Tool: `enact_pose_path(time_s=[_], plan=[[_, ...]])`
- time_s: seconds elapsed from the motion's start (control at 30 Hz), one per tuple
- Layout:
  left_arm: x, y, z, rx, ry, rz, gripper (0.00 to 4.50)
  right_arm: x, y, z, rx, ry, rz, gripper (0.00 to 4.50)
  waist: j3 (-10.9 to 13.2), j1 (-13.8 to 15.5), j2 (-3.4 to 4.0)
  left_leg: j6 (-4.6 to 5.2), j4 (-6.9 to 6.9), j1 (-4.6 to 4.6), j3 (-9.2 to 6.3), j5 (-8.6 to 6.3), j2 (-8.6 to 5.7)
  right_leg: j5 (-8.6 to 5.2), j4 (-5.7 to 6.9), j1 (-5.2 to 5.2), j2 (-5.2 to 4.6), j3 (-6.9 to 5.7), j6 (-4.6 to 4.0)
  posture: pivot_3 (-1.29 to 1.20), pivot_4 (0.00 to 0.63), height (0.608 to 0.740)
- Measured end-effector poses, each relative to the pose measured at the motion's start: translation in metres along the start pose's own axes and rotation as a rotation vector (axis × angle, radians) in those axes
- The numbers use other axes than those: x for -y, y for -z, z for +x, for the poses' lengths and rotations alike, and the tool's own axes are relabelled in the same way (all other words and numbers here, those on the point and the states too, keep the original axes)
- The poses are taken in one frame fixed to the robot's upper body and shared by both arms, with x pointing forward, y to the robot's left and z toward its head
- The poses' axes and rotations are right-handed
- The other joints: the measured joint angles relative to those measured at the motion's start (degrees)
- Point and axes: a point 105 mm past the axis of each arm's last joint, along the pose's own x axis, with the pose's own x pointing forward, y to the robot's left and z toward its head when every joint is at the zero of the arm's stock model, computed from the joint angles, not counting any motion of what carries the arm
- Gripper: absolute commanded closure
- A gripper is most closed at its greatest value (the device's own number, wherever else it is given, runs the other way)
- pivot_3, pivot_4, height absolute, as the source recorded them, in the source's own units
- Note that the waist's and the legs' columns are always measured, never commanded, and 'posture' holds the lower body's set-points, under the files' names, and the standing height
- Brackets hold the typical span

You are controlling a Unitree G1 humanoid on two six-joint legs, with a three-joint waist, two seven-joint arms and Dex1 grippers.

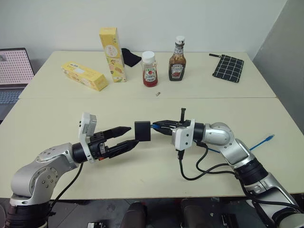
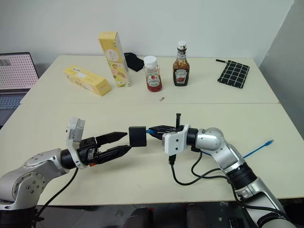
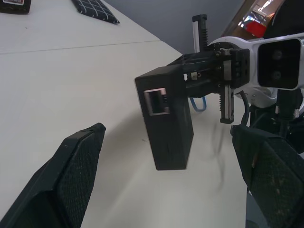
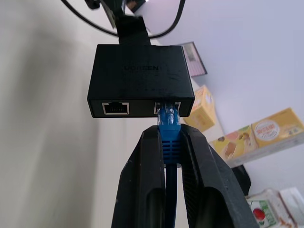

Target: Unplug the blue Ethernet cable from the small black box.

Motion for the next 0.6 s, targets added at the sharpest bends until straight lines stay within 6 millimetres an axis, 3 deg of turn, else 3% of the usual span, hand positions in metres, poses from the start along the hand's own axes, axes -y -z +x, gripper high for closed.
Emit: enact_pose_path(time_s=[0.1, 0.2, 0.6], plan=[[0.0027, -0.0004, 0.0010, 0.004, 0.022, -0.023, 0.00, -0.0004, -0.0017, 0.0007, 0.016, -0.002, -0.020, 4.34, 0.00, 0.02, 0.00, 0.00, 0.00, 0.00, -0.01, 0.00, 0.00, 0.00, 0.00, 0.00, 0.00, 0.00, 0.00, 0.00, 0.150, 0.740], [0.0054, -0.0029, 0.0023, 0.011, 0.046, -0.029, 0.48, 0.0032, -0.0061, 0.0027, 0.042, -0.005, -0.063, 4.34, 0.00, 0.02, 0.00, -0.01, 0.01, 0.00, 0.00, 0.00, 0.00, 0.00, 0.00, 0.00, 0.00, 0.00, 0.00, 0.00, 0.150, 0.740], [0.0081, -0.0027, 0.0029, 0.011, 0.076, -0.032, 3.25, 0.0013, -0.0092, 0.0048, 0.068, -0.012, -0.094, 4.34, 0.00, 0.02, 0.00, -0.01, 0.00, 0.00, 0.00, 0.00, -0.01, 0.00, 0.00, 0.00, 0.00, 0.01, 0.00, 0.00, 0.150, 0.740]])
